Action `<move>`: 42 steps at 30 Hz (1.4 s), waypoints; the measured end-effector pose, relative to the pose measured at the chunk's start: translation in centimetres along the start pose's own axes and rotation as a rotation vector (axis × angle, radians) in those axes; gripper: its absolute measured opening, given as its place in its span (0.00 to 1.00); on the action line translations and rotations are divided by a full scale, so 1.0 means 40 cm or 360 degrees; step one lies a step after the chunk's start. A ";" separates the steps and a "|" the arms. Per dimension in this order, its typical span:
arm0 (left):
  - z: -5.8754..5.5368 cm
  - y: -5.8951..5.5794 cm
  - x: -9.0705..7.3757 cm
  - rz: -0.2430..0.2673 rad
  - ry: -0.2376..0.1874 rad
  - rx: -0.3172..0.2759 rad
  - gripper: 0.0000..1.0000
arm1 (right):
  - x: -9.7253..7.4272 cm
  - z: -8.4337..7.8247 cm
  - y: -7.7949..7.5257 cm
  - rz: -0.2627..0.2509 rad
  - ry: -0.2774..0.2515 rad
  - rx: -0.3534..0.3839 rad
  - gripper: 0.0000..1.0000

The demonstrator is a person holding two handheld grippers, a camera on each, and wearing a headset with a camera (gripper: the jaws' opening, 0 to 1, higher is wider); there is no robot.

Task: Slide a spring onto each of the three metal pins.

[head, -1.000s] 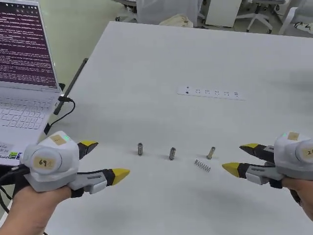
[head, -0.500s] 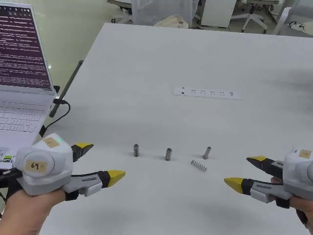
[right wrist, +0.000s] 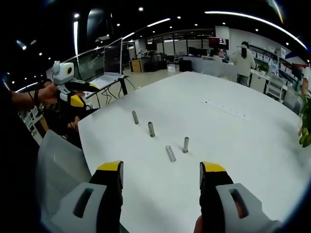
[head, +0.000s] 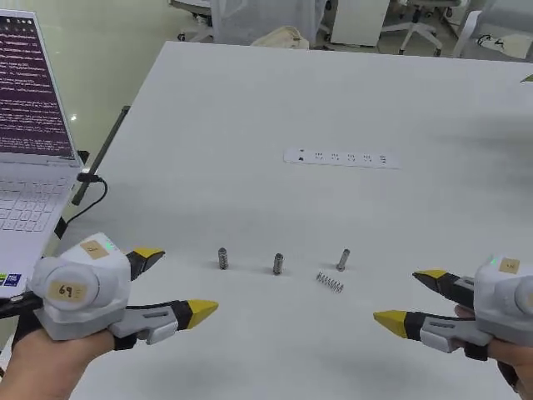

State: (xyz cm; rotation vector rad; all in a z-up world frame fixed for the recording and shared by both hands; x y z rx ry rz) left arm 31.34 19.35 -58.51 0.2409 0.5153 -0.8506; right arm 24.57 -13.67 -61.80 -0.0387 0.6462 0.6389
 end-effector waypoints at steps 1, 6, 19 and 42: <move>0.002 -0.005 0.006 -0.0014 0.0002 0.0008 0.65 | -0.002 0.000 0.002 0.0000 0.0001 -0.0001 0.63; 0.016 -0.033 0.042 -0.0107 0.0020 0.0079 0.65 | -0.008 0.000 0.000 -0.0013 -0.0015 0.0018 0.63; 0.062 -0.100 0.158 -0.0326 0.0060 0.0285 0.63 | -0.018 -0.010 0.006 -0.0005 0.0004 0.0031 0.64; 0.102 -0.233 0.409 -0.0604 0.0180 0.0582 0.56 | -0.057 -0.028 -0.012 -0.0017 0.0028 0.0044 0.64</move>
Point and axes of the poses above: the centre of the closed fingertips' face, and the gripper's own axes: x roughly forward along the fingers, y roughly to its left, z roughly out of its top, the point moved 6 cm from there along -x, roughly backward along the fingers, and after that the axes turned 5 degrees about z, right-handed, at the moved point
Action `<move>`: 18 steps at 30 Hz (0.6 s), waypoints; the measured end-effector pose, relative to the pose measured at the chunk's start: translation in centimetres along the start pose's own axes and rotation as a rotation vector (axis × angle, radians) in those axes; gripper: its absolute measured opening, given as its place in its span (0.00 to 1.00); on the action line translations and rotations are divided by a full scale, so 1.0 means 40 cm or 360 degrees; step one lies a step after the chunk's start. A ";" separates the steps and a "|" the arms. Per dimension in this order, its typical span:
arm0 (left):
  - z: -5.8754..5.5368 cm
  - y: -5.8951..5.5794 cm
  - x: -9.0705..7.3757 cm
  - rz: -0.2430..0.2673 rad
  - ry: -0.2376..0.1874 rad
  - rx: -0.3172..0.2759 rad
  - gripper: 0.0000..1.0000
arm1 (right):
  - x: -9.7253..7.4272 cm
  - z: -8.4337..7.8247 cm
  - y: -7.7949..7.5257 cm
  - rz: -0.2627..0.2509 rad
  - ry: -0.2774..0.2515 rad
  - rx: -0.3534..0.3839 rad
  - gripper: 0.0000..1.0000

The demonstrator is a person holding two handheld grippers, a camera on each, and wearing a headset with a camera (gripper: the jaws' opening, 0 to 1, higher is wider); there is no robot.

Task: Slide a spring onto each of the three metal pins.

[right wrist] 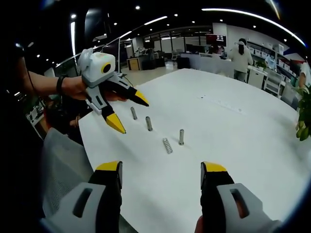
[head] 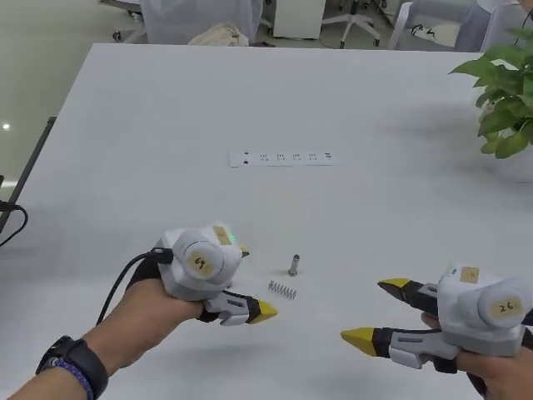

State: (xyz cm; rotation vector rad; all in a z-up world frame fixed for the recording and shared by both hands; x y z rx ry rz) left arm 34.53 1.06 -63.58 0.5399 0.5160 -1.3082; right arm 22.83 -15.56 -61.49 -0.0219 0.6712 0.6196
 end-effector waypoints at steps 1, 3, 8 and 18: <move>0.001 -0.001 0.009 -0.0008 0.0004 0.0003 0.56 | -0.002 0.000 -0.001 -0.0002 -0.0002 0.0001 0.64; 0.000 -0.001 0.032 -0.0023 0.0020 0.0012 0.55 | -0.006 -0.001 -0.005 -0.0004 -0.0003 0.0002 0.64; -0.009 -0.003 0.083 -0.0061 0.0072 0.0038 0.53 | -0.013 -0.005 -0.009 -0.0006 0.0001 0.0005 0.64; -0.042 -0.009 0.185 -0.0134 0.0178 0.0007 0.50 | -0.018 -0.010 -0.005 0.0008 0.0006 0.0014 0.64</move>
Point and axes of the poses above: the centre of the closed fingertips' face, and the gripper's own axes: x roughly forward along the fingers, y roughly to its left, z roughly out of its top, the point moved 6 cm from there along -x, roughly backward along the fingers, and after that the axes turned 5 degrees about z, right-handed, at the moved point
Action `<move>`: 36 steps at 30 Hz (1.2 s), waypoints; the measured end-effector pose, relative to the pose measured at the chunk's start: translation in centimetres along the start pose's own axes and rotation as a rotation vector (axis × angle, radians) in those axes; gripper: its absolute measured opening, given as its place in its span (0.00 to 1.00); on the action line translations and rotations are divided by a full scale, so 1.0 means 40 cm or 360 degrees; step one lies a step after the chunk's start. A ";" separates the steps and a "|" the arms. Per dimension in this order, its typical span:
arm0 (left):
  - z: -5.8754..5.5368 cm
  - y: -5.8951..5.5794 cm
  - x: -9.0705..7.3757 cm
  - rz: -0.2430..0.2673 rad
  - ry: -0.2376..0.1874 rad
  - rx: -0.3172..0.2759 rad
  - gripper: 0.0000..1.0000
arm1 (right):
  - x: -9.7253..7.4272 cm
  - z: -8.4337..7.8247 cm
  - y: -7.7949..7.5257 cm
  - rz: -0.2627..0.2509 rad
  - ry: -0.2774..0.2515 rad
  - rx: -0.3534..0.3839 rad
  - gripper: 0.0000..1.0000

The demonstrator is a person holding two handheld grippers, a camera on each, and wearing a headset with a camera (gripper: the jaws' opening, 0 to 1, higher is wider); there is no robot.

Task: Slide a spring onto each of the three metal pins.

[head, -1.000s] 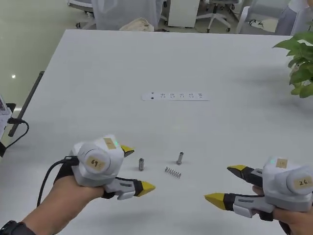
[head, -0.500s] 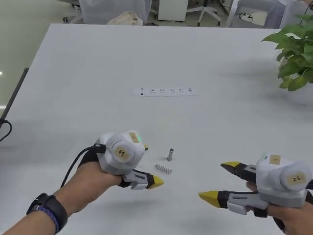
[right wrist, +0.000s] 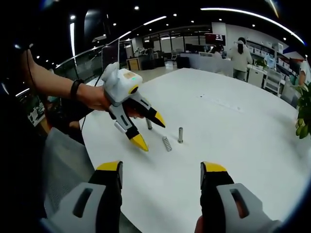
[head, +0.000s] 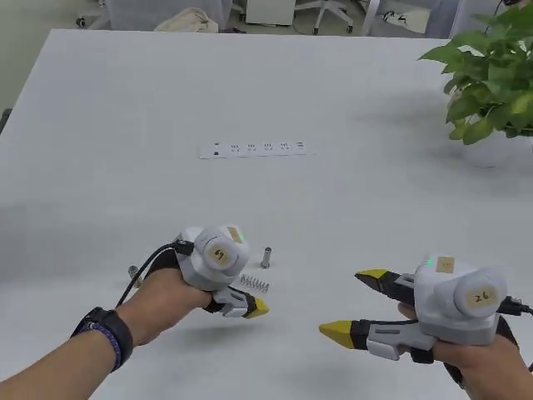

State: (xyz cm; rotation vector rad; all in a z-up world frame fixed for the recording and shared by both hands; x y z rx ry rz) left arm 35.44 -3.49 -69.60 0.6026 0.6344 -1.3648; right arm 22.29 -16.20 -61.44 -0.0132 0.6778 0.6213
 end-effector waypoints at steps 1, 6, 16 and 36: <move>-0.001 0.002 0.008 -0.0003 0.0004 -0.0007 0.50 | -0.001 -0.001 0.000 -0.0001 0.0002 0.0000 0.64; -0.017 0.011 0.049 -0.0010 0.0055 -0.0036 0.48 | -0.011 -0.001 0.002 0.0001 -0.0009 0.0007 0.63; -0.045 0.019 0.091 -0.0052 0.0142 -0.0107 0.45 | -0.024 -0.023 -0.009 -0.0015 -0.0022 0.0047 0.62; -0.086 0.014 0.077 0.0069 0.0219 -0.0019 0.11 | -0.022 -0.024 0.002 -0.0002 -0.0030 0.0053 0.60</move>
Point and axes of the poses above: the centre of the closed fingertips' face, and the gripper's own axes: x roughly forward along the fingers, y roughly to its left, z roughly out of its top, the point moved 6 cm from there along -x, roughly backward along the fingers, and after that the axes turned 5 degrees about z, right-handed, at the moved point
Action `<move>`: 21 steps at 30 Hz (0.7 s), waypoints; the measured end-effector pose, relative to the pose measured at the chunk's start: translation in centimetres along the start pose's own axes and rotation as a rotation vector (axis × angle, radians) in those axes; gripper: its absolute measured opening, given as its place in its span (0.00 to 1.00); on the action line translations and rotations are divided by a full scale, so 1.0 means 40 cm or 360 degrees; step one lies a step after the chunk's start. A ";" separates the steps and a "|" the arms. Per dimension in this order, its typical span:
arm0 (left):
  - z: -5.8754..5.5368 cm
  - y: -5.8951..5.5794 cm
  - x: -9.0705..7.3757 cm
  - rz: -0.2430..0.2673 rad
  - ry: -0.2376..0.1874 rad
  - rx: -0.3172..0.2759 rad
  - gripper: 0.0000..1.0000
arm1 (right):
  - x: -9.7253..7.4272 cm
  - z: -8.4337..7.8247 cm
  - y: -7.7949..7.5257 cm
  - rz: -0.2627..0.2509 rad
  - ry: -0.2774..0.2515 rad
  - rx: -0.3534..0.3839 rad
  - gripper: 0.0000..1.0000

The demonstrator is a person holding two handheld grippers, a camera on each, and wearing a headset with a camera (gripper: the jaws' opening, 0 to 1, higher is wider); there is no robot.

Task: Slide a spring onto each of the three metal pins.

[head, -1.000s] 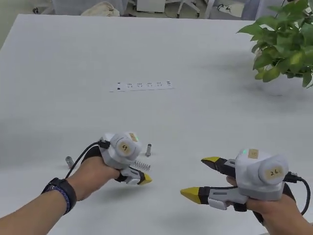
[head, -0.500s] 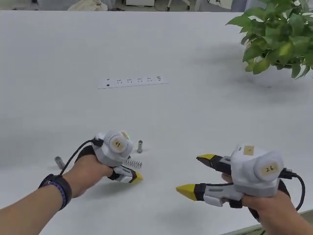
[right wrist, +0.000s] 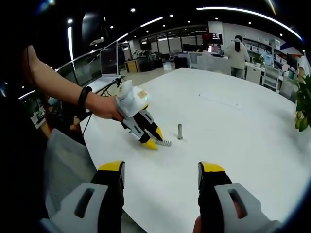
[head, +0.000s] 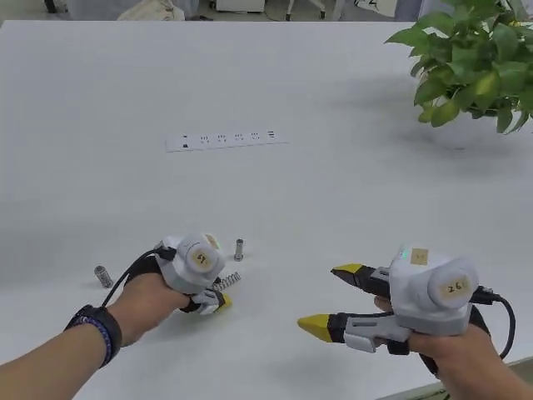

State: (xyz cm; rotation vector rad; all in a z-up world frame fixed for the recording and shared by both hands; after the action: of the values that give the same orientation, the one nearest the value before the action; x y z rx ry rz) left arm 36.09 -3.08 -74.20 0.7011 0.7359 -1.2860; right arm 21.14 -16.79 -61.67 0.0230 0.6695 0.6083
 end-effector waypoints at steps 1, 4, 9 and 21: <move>0.000 0.002 0.000 0.0012 0.0000 -0.0003 0.07 | -0.001 0.001 0.000 -0.0001 -0.0003 -0.0001 0.60; -0.002 0.000 -0.001 0.0028 -0.0003 -0.0007 0.03 | -0.005 0.001 -0.001 -0.0008 -0.0009 0.0000 0.60; -0.008 -0.016 -0.012 0.0013 0.0012 -0.0076 0.02 | -0.007 0.000 -0.004 -0.0013 -0.0013 0.0002 0.59; 0.007 -0.048 -0.087 0.0012 -0.0127 -0.0106 0.02 | 0.008 0.001 0.008 0.0027 -0.0033 0.0015 0.59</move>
State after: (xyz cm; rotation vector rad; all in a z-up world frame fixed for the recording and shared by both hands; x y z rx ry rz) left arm 33.78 -1.57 -71.33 0.5952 0.7071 -1.2695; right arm 21.19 -16.34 -61.73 0.0440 0.6528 0.6203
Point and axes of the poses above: the centre of the closed fingertips' face, and the gripper's own axes: x roughly forward along the fingers, y roughly to its left, z roughly out of its top, the point moved 6 cm from there along -x, roughly backward along the fingers, and after that the axes turned 5 degrees about z, right-handed, at the moved point
